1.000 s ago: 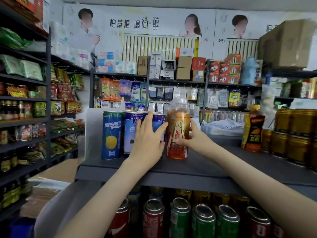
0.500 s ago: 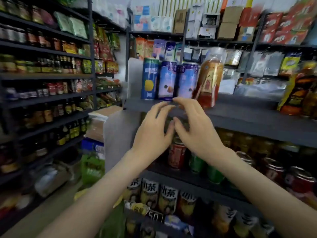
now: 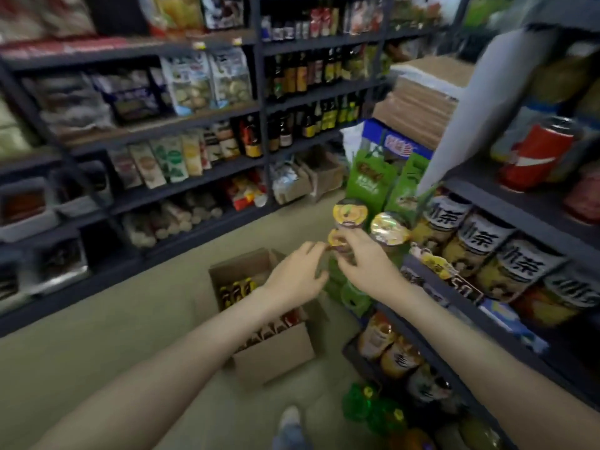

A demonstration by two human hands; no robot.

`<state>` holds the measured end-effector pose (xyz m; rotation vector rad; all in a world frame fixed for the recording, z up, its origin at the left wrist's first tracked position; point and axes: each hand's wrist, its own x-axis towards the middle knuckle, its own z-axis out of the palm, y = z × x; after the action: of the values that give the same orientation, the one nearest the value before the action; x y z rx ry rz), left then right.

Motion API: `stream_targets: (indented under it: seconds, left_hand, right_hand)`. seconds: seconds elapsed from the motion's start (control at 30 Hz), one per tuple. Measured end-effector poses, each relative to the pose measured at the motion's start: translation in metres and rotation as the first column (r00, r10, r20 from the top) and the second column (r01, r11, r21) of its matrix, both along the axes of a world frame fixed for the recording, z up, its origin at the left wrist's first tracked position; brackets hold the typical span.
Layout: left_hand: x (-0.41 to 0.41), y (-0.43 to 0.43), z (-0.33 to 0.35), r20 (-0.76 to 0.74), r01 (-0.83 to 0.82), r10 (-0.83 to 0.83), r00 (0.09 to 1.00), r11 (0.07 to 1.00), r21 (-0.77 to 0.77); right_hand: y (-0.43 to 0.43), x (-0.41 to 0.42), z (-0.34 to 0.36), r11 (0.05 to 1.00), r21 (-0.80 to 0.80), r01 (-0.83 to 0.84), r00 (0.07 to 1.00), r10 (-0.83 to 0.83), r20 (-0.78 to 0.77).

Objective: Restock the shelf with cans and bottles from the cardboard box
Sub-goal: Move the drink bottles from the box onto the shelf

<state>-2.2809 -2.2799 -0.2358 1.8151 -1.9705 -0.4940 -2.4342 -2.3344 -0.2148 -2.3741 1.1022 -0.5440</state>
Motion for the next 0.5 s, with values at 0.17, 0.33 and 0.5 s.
stream_targets:
  seconds: [0.17, 0.33, 0.5]
  left_hand:
    - [0.084, -0.002, -0.055, -0.001, -0.183, 0.187, 0.982, 0.964, 0.195]
    - [0.169, -0.025, -0.135, 0.055, -0.297, 0.301, 0.952, 0.867, 0.401]
    - [0.249, -0.046, -0.221, 0.123, -0.364, 0.364, 0.923, 0.726, 0.584]
  right_hand:
    - [-0.029, 0.071, -0.052, 0.987, 0.147, -0.059, 0.985, 0.081, -0.15]
    - [-0.088, 0.147, -0.122, 0.944, 0.329, -0.025, 0.956, 0.118, -0.268]
    - [-0.133, 0.215, -0.222, 0.839, 0.523, 0.15, 0.914, 0.084, -0.396]
